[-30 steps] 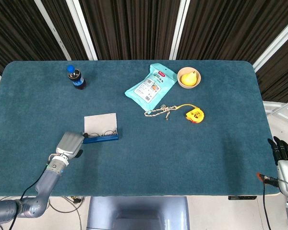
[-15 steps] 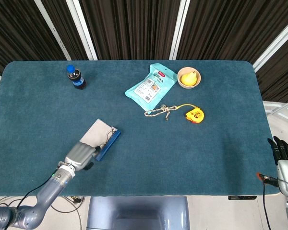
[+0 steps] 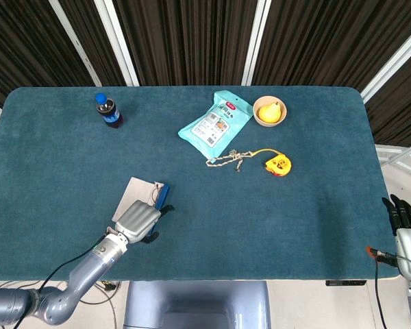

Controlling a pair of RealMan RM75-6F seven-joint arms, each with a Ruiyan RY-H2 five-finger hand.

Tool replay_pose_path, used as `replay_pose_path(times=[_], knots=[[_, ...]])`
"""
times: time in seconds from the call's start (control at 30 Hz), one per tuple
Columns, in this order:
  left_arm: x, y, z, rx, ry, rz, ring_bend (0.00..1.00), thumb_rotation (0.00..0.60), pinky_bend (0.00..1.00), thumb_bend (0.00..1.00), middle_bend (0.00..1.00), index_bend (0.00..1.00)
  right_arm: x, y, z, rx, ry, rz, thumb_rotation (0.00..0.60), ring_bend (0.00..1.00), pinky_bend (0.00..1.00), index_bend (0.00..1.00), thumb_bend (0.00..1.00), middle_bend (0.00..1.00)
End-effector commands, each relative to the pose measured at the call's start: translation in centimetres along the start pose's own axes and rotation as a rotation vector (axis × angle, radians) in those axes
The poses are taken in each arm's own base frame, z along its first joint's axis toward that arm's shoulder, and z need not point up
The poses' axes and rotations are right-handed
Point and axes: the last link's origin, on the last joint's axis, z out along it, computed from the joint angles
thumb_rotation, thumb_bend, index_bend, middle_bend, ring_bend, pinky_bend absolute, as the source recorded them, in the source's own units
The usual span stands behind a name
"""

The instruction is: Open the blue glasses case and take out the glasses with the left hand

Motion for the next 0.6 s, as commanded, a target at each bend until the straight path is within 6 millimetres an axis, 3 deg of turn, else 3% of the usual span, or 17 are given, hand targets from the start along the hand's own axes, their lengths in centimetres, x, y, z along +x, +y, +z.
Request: replay_pose_path(times=[0.03,0.13,0.27,0.5,0.6], knots=[[0.8,-0.2,2.2,0.013,-0.024,0.067,0.87,0.600,0.96,0.23,0.96,0.14,0.0,0.0,0.0,-0.003,-0.001,0.002,0.600,0.00,0.21,0.00,0.17,0.00],[1.4,-0.3,3.9,0.030,-0.057,0.146,0.87,0.600,0.96,0.15,0.97,0.12,0.0,0.1,0.1,-0.006,-0.003,0.003,0.600,0.00,0.21,0.00,0.17,0.00],[2.4,-0.3,5.8,0.061,-0.085,0.213,0.89,0.600,0.97,0.13,0.99,0.11,0.0,0.1,0.1,-0.007,-0.002,0.002,0.600,0.00,0.21,0.00,0.17,0.00],[3.3,0.0,7.5,0.095,-0.137,0.313,0.89,0.600,0.97,0.40,1.00,0.14,0.0,0.1,0.2,-0.010,-0.003,0.004,0.600,0.00,0.21,0.00,0.18,0.00],[3.1,-0.1,7.9,0.110,-0.163,0.340,0.90,0.600,0.98,0.47,1.00,0.15,0.0,0.1,0.1,-0.009,-0.002,0.004,0.600,0.00,0.21,0.00,0.18,0.00]])
